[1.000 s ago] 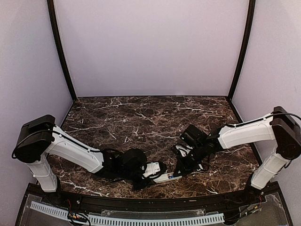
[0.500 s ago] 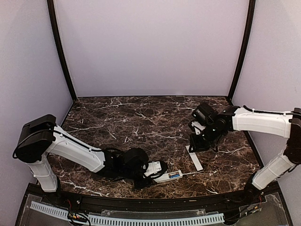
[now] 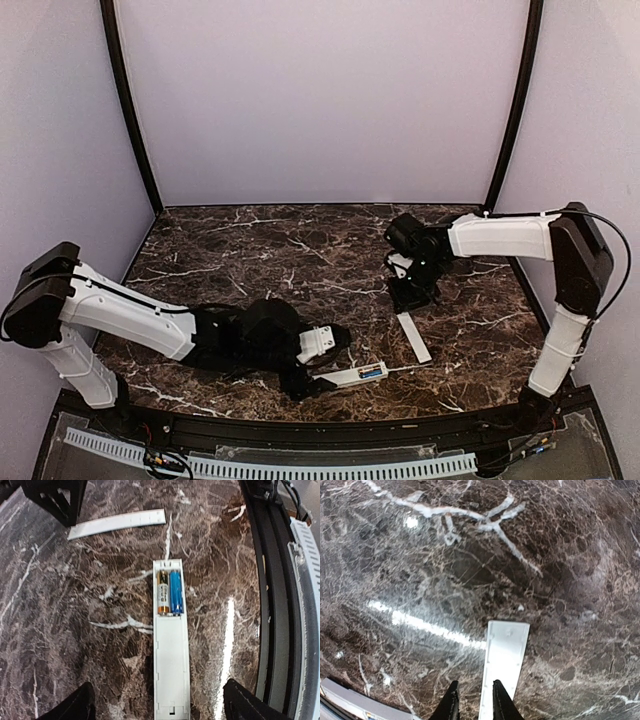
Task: Load the batteries into the remote control
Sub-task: Pick up the battery cover at the center of the board, then pass from the right arm to the left, then pass from the left arm to the right, then pass from the right arm to the left, then pass from the left arm to the right
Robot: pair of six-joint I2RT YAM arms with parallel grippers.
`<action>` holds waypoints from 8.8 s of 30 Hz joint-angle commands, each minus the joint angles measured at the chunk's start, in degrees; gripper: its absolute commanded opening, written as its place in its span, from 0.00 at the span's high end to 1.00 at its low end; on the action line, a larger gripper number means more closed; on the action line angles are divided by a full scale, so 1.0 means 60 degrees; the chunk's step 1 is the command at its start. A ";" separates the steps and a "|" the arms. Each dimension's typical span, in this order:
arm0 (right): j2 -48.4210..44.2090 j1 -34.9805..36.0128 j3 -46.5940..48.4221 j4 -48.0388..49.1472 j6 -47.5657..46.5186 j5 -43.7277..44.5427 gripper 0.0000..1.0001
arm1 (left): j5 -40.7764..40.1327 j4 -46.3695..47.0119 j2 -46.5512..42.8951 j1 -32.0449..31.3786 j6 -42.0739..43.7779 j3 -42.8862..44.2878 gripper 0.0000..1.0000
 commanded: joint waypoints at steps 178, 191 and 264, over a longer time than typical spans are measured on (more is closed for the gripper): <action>-0.5116 0.1999 -0.0015 0.5181 -0.2187 -0.6735 1.00 | 0.4026 0.6605 -0.1391 0.1507 -0.3190 0.0911 0.63; -0.5713 0.2164 -0.0085 0.5805 0.0311 -0.1872 1.00 | 0.0087 0.4747 -0.1310 0.1075 -0.1538 0.1305 0.12; -0.8140 0.2206 -0.1040 0.5066 -0.6809 -0.6852 0.27 | 0.3616 0.6224 -0.1559 0.0658 -0.0082 0.1221 0.91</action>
